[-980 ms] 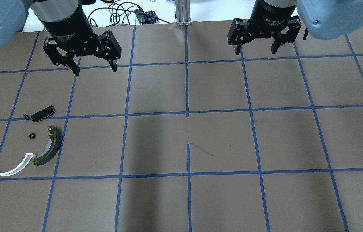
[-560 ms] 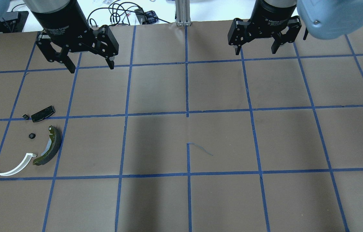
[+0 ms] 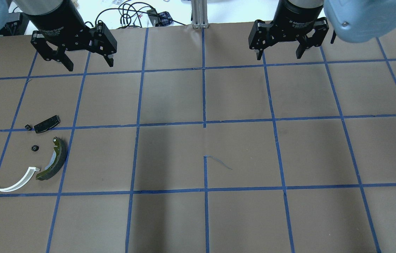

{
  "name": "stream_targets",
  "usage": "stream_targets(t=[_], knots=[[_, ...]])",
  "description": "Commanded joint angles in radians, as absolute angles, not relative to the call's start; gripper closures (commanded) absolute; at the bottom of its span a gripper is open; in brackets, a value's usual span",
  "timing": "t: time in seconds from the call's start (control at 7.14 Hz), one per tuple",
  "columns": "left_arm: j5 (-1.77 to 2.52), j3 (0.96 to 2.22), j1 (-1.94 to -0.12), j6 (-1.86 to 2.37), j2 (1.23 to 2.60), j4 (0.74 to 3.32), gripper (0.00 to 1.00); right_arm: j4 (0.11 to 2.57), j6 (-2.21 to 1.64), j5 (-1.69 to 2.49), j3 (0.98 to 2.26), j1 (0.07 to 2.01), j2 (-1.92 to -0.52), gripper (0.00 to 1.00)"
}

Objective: Place bearing gear from tray to pile

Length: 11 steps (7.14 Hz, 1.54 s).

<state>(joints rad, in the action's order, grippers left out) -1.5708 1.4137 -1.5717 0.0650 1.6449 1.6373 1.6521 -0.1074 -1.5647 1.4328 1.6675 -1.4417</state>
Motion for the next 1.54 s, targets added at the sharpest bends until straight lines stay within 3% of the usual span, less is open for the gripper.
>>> stream_targets(t=[0.0,1.4], knots=[[-1.597,1.417,-1.572,0.063,1.64,1.654,0.0,1.652,-0.107,-1.565,1.433,1.667,-1.442,0.0],[-1.595,1.408,-1.582,0.061,1.629,1.649,0.0,1.651,-0.107,-1.565,1.433,1.667,-1.442,0.0]])
